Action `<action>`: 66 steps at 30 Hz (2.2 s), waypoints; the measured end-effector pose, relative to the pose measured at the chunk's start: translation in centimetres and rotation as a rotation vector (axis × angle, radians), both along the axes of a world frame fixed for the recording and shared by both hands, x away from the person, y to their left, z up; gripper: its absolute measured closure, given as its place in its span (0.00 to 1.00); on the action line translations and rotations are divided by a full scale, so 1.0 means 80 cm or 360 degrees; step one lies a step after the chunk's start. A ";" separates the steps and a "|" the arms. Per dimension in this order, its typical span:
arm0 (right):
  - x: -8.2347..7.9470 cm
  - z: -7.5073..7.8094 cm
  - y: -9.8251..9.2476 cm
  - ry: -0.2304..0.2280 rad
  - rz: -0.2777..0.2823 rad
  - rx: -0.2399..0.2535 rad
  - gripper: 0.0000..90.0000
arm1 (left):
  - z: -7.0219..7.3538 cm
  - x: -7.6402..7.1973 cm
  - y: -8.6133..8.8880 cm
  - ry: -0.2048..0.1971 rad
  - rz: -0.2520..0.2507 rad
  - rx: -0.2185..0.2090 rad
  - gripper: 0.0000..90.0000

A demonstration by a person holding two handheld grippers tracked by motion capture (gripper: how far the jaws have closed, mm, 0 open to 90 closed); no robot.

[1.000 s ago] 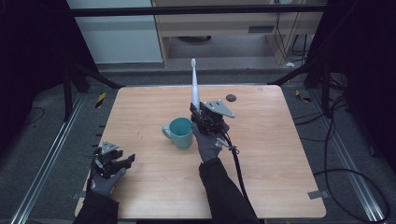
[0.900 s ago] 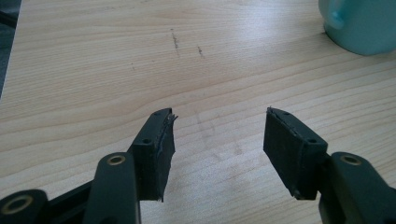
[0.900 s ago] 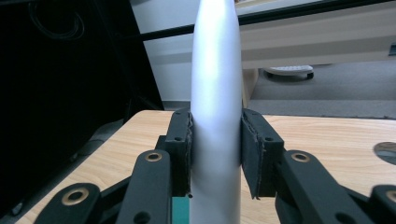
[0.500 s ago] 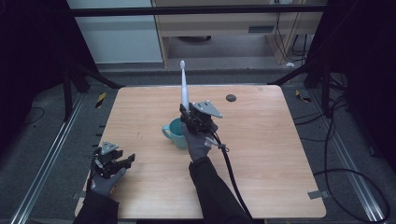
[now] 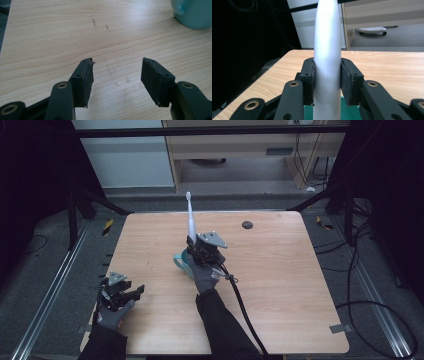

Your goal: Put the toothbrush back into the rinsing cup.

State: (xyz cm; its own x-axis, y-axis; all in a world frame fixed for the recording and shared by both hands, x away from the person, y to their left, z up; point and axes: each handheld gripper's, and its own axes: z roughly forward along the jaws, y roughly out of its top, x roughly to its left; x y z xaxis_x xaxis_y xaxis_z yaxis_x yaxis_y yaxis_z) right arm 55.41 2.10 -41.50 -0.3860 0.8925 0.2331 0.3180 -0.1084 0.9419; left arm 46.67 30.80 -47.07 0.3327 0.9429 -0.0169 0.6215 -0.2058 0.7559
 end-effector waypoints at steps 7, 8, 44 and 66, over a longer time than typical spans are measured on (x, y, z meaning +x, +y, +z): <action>0.002 -0.016 0.005 0.0023 -0.0020 -0.0039 0.73 | 0.000 0.000 0.000 -0.0001 0.0002 -0.0004 0.47; 0.002 -0.020 0.006 0.0045 -0.0027 -0.0051 0.73 | 0.000 0.000 0.000 -0.0003 0.0001 -0.0006 0.47; -0.042 -0.002 -0.036 0.0007 0.0105 -0.0108 0.48 | -0.001 -0.001 0.000 -0.0001 -0.0002 -0.0010 0.46; -0.091 -0.051 -0.292 0.0355 -0.0052 -0.0382 0.23 | -0.007 0.003 -0.003 0.0035 -0.0044 0.0004 0.39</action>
State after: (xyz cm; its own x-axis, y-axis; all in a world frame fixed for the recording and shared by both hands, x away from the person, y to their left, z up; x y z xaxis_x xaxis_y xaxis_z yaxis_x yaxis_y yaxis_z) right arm 48.14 -21.26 -45.59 -0.3195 0.9433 0.0903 0.5194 0.0946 0.8493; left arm 46.88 30.52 -47.65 0.3581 0.9334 -0.0219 0.6319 -0.2250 0.7416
